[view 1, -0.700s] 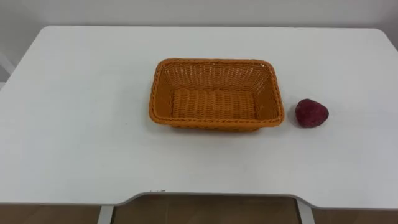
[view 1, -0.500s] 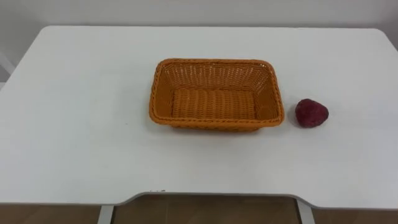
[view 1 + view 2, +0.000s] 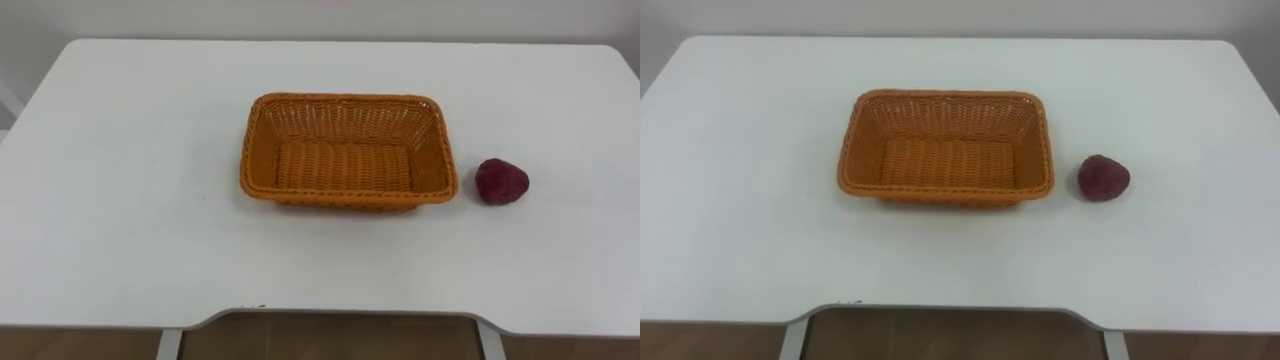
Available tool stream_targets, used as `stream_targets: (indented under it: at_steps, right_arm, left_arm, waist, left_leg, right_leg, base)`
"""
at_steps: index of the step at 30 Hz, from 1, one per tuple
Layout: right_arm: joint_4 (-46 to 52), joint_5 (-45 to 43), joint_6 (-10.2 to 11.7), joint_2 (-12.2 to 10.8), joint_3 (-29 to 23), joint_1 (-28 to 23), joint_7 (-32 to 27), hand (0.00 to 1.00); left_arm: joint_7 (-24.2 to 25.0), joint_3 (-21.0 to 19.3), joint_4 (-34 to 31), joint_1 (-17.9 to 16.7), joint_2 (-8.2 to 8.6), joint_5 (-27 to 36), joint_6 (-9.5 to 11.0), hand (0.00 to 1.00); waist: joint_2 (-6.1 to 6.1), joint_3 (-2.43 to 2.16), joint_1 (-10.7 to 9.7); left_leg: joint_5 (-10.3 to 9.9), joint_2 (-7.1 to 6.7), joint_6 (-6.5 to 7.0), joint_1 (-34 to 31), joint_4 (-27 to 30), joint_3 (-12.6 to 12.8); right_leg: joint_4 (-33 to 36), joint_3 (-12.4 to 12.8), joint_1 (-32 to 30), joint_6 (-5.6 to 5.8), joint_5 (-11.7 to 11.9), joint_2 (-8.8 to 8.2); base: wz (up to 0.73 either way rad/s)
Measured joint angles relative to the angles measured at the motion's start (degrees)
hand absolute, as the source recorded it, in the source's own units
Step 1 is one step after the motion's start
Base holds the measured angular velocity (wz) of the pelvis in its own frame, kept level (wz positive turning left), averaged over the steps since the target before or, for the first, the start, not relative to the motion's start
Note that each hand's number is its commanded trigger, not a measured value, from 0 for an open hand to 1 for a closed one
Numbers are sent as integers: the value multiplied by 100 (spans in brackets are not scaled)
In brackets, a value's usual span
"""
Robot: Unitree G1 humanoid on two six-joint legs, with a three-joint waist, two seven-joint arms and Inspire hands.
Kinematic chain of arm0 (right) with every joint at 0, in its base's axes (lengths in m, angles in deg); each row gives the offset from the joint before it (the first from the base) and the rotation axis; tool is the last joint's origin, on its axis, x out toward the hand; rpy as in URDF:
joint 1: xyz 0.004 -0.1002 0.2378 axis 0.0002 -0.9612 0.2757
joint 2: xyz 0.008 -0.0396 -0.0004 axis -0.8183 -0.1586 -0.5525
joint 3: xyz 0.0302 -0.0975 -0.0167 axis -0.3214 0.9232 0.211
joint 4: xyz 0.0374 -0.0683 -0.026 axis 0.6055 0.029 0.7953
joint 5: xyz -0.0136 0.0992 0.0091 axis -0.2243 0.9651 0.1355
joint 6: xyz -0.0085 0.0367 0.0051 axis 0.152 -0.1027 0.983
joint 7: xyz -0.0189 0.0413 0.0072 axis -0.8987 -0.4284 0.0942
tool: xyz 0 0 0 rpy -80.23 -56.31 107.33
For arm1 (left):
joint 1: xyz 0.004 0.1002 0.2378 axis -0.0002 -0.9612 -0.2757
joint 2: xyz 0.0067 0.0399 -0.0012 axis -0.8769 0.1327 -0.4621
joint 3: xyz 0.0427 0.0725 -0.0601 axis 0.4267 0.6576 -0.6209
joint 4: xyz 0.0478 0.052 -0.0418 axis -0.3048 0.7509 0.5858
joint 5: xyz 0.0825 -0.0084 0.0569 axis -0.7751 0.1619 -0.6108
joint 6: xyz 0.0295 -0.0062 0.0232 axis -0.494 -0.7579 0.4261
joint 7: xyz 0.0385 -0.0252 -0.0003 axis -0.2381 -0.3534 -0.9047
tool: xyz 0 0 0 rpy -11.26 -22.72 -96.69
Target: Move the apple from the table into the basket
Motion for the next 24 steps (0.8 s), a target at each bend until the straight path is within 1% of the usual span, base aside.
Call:
stream_targets:
  at_steps: [2, 4, 6, 8, 10, 11, 12, 13, 14, 15, 16, 17, 18, 19, 20, 21, 22, 24]
  right_arm:
    - [147, 388, 11, 8, -248, 62, -160, 0]
    - [451, 813, 20, 15, -680, 103, -390, 0]
    - [846, 1297, 146, 58, -1104, 163, -813, 0]
    - [1198, 1533, 251, 84, -1357, 191, -1150, 0]
    - [1475, 1641, 371, 167, -1470, 211, -1497, 0]
    - [1777, 1673, 479, 187, -1500, 221, -1769, 0]
    - [2160, 1673, 537, 193, -1572, 227, -2049, 0]
    - [2371, 1672, 564, 193, -1620, 229, -2176, 0]
    - [2792, 1619, 618, 200, -1676, 255, -2430, 0]
    - [3258, 1334, 648, 200, -1663, 262, -2690, 0]
    - [3479, 1209, 699, 200, -1649, 261, -2810, 0]
    - [3901, 982, 807, 211, -1633, 260, -3045, 0]
    - [4363, 840, 884, 214, -1628, 264, -3296, 0]
    - [4614, 800, 923, 214, -1625, 268, -3424, 0]
    - [5034, 504, 971, 211, -1582, 268, -3648, 0]
    - [5364, -6, 1021, 211, -1475, 277, -3833, 0]
    - [5517, -237, 1065, 212, -1432, 287, -3904, 0]
    - [6053, -1012, 1189, 213, -1219, 282, -4178, 0]
  left_arm:
    - [0, -41, 1, -6, -21, 4, 33, 0]
    - [2, -119, 9, -10, -28, 4, 73, 0]
    - [1, -211, -21, -8, -51, -15, 97, 0]
    - [-2, -257, -116, -40, -77, -54, 110, 0]
    - [-21, -256, -186, -62, -105, -61, 124, 0]
    - [-92, -256, -241, -86, -106, -62, 150, 0]
    - [-116, -256, -244, -92, -110, -67, 194, 0]
    - [-117, -256, -247, -94, -111, -64, 208, 0]
    - [-118, -253, -281, -109, -111, -64, 210, 0]
    - [-118, -228, -371, -168, -111, -69, 221, 0]
    - [-119, -223, -395, -183, -113, -74, 241, 0]
    - [-126, -205, -400, -195, -128, -72, 260, 0]
    - [-132, -140, -399, -216, -144, -66, 261, 0]
    - [-131, -120, -399, -221, -144, -67, 261, 0]
    - [-132, -104, -400, -220, -138, -68, 263, 0]
    - [-132, -83, -399, -223, -133, -77, 269, 0]
    - [-131, -53, -398, -223, -133, -81, 278, 0]
    - [-136, 129, -407, -220, -132, -64, 350, 0]
  waist:
    - [-16, -5, -80]
    - [-28, -4, -116]
    - [-50, 8, -180]
    - [-62, 16, -255]
    - [-46, 9, -266]
    - [-47, 9, -260]
    - [-30, -2, -269]
    - [-23, -6, -278]
    - [-10, -14, -285]
    - [-3, -18, -287]
    - [-2, -18, -288]
    - [-5, -13, -309]
    - [0, -15, -282]
    - [3, -14, -269]
    - [27, -9, -259]
    - [17, 2, -244]
    - [23, 3, -243]
    - [36, 6, -225]
  left_leg:
    - [0, 1, 0, 1, 1, 5]
    - [0, -1, 1, 15, 13, 47]
    - [-1, -6, 1, 3, 72, 75]
    - [-2, -4, 3, -2, 69, 66]
    - [-5, -4, 8, -5, 60, 67]
    - [-9, -6, 13, -25, 64, 77]
    - [-8, -8, 14, -55, 67, 84]
    - [-8, -11, 14, -74, 68, 90]
    - [-6, -14, 16, -118, 77, 95]
    - [-6, -13, 17, -176, 102, 107]
    - [-6, -12, 17, -209, 123, 108]
    - [-5, -12, 16, -252, 139, 106]
    - [-5, -12, 16, -289, 148, 107]
    - [-5, -12, 16, -300, 152, 109]
    - [-5, -12, 17, -306, 165, 113]
    - [-5, -12, 16, -311, 167, 112]
    - [-5, -12, 16, -311, 167, 110]
    - [-4, -12, 16, -304, 167, 100]
  right_leg:
    - [40, 4, -8, -1, -2, -2]
    - [81, 74, -17, 0, -5, -2]
    - [97, 82, -23, 1, -5, -8]
    - [101, 77, -34, 10, -14, -6]
    - [150, 78, -56, 14, -21, -7]
    - [193, 97, -126, 14, -34, -11]
    - [228, 114, -142, 14, -34, -10]
    - [259, 121, -177, 16, -38, -14]
    - [278, 138, -235, 16, -40, -14]
    - [318, 153, -302, 15, -39, -13]
    - [338, 157, -336, 14, -40, -14]
    - [353, 154, -378, 12, -41, -14]
    - [355, 156, -411, 11, -42, -15]
    - [355, 167, -427, 11, -42, -14]
    - [356, 170, -429, 10, -41, -14]
    - [358, 165, -430, 10, -41, -15]
    - [355, 161, -431, 10, -41, -15]
    - [354, 151, -443, 10, -42, -15]
  base:
    - [-2]
    - [-11]
    - [-6]
    - [4]
    - [0]
    - [-5]
    - [-6]
    - [-4]
    - [-6]
    - [-5]
    - [0]
    - [0]
    - [0]
    - [0]
    - [0]
    - [0]
    - [0]
    - [0]
